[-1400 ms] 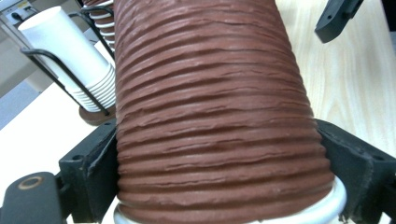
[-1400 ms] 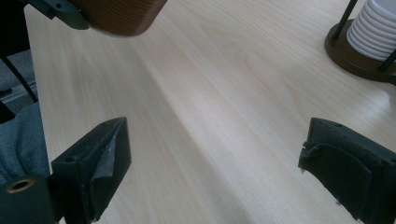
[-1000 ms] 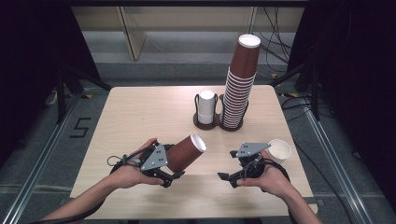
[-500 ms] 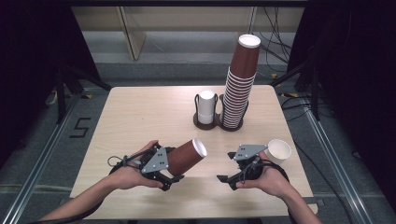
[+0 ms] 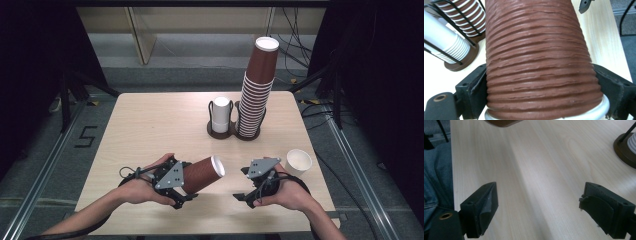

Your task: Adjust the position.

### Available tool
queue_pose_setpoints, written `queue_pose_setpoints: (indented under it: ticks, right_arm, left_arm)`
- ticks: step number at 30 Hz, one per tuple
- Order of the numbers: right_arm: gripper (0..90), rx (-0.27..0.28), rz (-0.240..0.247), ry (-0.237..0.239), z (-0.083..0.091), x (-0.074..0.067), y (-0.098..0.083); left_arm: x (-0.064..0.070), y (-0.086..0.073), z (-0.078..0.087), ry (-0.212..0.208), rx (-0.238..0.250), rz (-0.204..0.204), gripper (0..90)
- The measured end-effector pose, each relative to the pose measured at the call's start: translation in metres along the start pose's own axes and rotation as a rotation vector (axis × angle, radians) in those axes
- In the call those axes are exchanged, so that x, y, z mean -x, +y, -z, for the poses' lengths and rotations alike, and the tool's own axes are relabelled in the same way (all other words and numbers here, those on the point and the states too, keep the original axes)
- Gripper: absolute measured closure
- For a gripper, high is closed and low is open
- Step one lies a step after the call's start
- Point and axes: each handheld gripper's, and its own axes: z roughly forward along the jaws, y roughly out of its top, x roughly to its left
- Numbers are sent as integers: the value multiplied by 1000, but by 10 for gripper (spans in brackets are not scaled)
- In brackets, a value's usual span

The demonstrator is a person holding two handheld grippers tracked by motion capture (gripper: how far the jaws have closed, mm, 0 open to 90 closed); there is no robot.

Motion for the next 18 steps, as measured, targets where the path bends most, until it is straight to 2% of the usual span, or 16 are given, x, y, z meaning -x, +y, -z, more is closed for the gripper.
queue_pose_setpoints:
  ticks: [1, 3, 4, 6, 7, 8, 9, 11, 12, 13, 14, 15, 16, 17, 18]
  right_arm:
    - [142, -11, -11, 11, 0, -1, 0]
    - [141, -15, 13, 14, 1, 0, 1]
    - [142, -19, 4, 23, 1, -1, 1]
    - [142, -28, 22, 17, 1, 0, 1]
    - [141, -33, 24, 29, 0, -1, 2]
    - [142, -31, 47, 29, 0, 0, 2]
    - [141, -38, 43, 31, 0, -1, 3]
    - [142, -32, 84, 35, 0, 0, 6]
    - [142, -39, 68, 43, 1, -2, 6]
    - [142, -38, 86, 50, 0, -2, 7]
    - [142, -46, 82, 55, -1, -2, 7]
    - [142, -46, 98, 64, -2, -2, 8]
    - [142, -50, 93, 71, -3, -2, 8]
    - [142, -50, 108, 67, -3, -2, 10]
    - [142, -58, 100, 72, -2, -3, 11]
  left_arm:
    - [0, 1, -1, -1, -2, -4, 107]
    - [0, 2, -2, -10, -5, -9, 106]
    - [0, 3, -2, -10, -2, -10, 106]
    - [0, 4, -4, -19, -4, -20, 107]
    - [0, 5, -4, -25, -8, -23, 107]
    - [0, 6, -4, -31, -16, -31, 107]
    - [0, 7, -4, -36, -22, -38, 107]
    - [0, 8, -5, -52, -29, -46, 107]
    - [1, 9, -6, -46, -18, -49, 107]
    - [1, 9, -7, -53, -21, -54, 107]
    - [1, 10, -6, -64, -39, -59, 107]
    - [2, 10, -8, -61, -32, -61, 107]
    - [2, 10, -9, -64, -38, -67, 107]
    - [3, 11, -10, -70, -46, -74, 107]
    - [3, 11, -10, -78, -52, -76, 107]
